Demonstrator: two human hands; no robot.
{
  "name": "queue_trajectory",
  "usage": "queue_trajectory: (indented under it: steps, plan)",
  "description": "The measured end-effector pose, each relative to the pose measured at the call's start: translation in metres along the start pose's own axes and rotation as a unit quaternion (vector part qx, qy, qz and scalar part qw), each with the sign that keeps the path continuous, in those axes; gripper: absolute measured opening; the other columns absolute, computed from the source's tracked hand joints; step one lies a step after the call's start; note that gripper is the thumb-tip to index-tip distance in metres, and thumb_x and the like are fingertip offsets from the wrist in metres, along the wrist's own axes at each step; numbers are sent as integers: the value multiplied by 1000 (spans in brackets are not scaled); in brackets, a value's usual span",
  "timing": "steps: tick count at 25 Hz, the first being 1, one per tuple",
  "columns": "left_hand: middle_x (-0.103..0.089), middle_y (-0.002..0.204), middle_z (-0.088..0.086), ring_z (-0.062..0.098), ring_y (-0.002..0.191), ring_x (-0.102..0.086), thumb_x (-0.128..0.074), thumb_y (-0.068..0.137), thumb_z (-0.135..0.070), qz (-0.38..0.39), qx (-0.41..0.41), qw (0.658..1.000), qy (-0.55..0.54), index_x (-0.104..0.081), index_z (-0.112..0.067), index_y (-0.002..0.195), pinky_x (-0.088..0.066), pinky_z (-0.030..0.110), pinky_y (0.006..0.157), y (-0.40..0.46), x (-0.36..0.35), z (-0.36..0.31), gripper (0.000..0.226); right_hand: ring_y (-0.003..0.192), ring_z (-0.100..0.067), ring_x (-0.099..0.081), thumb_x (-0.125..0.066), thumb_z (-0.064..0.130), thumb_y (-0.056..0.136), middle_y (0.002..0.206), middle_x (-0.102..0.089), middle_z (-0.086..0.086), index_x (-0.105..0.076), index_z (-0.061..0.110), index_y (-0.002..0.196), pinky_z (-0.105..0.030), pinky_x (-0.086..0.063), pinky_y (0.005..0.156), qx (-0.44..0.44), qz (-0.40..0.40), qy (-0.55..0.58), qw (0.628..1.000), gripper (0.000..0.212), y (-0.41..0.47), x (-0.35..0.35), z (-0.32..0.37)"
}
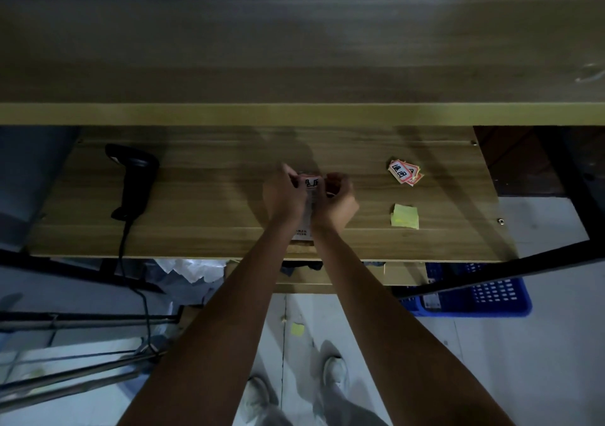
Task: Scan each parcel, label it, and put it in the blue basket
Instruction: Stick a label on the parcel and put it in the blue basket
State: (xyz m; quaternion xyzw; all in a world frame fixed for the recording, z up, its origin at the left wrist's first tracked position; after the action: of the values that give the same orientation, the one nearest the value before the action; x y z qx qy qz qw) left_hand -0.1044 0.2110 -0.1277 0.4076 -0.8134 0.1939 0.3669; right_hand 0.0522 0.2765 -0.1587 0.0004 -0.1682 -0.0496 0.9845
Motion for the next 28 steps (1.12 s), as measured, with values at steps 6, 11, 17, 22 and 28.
queue_trajectory:
  steps: [6, 11, 17, 22, 28]
  plan:
    - [-71, 98, 9, 23, 95, -66, -59, 92, -21, -19, 15, 1000, 14, -64, -8, 101, -37, 23, 68, -5, 4, -2, 17, 80, -18, -68, -67, 26, 85, 90, -72, -3, -65, 15, 95, -30, -54, 70, 1, 17, -15, 1000, 15, 2, -3, -2]
    - [-71, 99, 8, 21, 95, -66, -59, 91, -18, -18, 17, 999, 21, -64, -8, 102, -37, 21, 68, -4, 4, -4, 15, 81, -15, -66, -66, 24, 86, 92, -71, -2, -65, 14, 97, -19, -41, 66, 8, 22, -29, 999, 15, 1, 0, 1]
    - [-71, 97, 7, 22, 94, -66, -59, 90, -16, -23, 30, 999, 17, -64, -10, 100, -40, 25, 68, -4, 3, -1, 13, 84, -16, -65, -66, 26, 86, 95, -69, -1, -63, 16, 96, -22, -42, 66, 2, 35, -38, 999, 14, 2, -3, -1]
    - [-55, 131, 16, 29, 120, -54, -67, 87, -26, -9, 64, 997, 47, -48, -4, 129, -45, 32, 86, 1, 0, 7, 51, 93, -21, -60, -65, 32, 87, 112, -60, -6, -60, 13, 105, -26, -43, 69, -16, 54, -55, 997, 27, 5, -9, -9]
    - [-52, 127, 6, 30, 117, -53, -61, 63, -67, 106, 177, 972, -115, -45, -27, 124, -46, 53, 98, -13, -26, 75, 74, 82, -15, -69, -58, 44, 90, 96, -70, 3, -58, 23, 106, -38, -60, 70, -90, 162, -36, 982, 26, -10, -20, -35]
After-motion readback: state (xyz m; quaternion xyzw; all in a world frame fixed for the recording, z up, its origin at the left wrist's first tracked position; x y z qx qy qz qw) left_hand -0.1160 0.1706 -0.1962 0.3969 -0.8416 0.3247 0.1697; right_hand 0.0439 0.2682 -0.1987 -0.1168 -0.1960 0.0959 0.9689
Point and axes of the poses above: each hand's wrist, its own y-axis towards the middle knuckle, its own x-axis out of the back of the hand, z = x × y, the point moved 10 cm from there along y, towards the middle knuckle
